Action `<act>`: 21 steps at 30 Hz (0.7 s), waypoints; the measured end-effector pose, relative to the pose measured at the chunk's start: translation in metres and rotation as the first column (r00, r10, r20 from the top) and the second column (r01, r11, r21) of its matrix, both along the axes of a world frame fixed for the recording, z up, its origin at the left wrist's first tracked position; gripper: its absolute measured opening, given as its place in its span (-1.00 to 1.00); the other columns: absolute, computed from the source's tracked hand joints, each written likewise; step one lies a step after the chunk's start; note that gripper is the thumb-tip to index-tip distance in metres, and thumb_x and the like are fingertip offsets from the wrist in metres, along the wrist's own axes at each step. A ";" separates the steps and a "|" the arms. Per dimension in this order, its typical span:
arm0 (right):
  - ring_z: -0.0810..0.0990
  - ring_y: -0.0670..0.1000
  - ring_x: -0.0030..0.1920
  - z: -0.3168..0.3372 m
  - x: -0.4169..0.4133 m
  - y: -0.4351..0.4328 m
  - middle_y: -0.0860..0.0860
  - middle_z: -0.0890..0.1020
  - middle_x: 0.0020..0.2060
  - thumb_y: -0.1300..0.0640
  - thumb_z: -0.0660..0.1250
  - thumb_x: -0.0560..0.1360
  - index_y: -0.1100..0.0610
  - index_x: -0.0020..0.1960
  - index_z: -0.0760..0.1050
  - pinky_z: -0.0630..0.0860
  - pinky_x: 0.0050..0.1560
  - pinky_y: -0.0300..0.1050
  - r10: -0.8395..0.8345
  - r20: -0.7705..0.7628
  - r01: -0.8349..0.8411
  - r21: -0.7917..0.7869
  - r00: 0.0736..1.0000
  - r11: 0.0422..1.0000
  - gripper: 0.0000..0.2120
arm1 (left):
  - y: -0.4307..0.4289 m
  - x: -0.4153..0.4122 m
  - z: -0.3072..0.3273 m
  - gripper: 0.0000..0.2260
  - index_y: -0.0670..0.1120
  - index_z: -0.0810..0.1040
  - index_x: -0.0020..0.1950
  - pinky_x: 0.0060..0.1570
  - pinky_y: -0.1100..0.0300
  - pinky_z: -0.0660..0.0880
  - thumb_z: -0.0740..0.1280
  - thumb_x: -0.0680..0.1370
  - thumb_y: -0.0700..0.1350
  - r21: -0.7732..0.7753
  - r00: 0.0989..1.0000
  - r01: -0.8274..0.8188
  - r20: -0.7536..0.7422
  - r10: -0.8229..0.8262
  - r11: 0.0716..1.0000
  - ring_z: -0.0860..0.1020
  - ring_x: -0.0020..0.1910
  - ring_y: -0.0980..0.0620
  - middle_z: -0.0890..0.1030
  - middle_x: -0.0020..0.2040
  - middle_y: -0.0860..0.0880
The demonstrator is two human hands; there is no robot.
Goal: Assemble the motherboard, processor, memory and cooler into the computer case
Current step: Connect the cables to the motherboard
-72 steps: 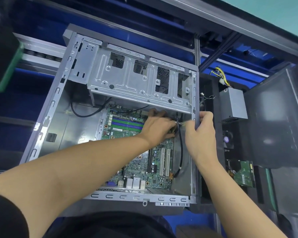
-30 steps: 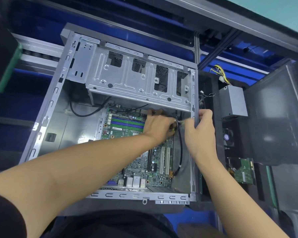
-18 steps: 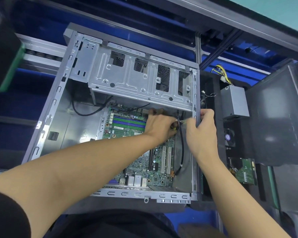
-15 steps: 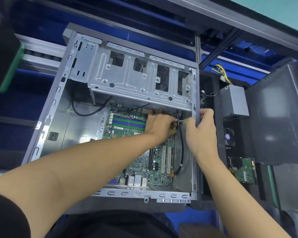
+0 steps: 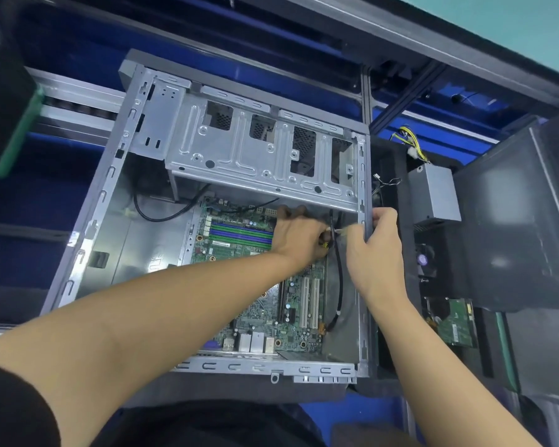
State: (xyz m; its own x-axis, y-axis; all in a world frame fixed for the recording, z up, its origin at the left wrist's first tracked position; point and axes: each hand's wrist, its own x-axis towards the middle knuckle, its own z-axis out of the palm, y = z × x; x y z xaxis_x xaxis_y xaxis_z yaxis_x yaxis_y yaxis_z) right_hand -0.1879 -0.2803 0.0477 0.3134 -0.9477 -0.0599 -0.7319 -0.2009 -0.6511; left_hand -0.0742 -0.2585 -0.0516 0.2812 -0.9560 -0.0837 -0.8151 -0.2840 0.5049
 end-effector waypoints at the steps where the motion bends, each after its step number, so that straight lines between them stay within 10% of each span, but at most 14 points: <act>1: 0.52 -0.16 -0.15 -0.001 0.000 0.000 -0.12 0.54 -0.09 0.06 0.18 0.53 -0.01 0.09 0.32 0.35 -0.25 -0.20 -0.001 -0.003 0.001 -0.003 1.000 1.000 -0.86 | 0.001 0.000 0.000 -0.75 0.07 0.36 -0.39 -0.15 0.07 -0.03 0.40 0.36 0.05 -0.009 1.000 -0.003 -0.002 0.003 1.000 0.48 0.00 0.00 0.33 -0.47 0.17; 21: 0.55 0.00 -0.10 0.003 0.003 0.003 -0.02 0.56 -0.03 0.08 0.17 0.55 0.00 0.08 0.32 0.43 -0.15 -0.01 -0.006 -0.018 0.006 0.004 1.000 1.000 -0.88 | 0.000 -0.001 -0.006 -0.81 0.12 0.42 -0.31 -0.19 0.05 -0.06 0.41 0.37 0.10 -0.018 0.998 0.007 0.060 -0.006 1.000 0.52 -0.09 0.01 0.25 -0.49 0.17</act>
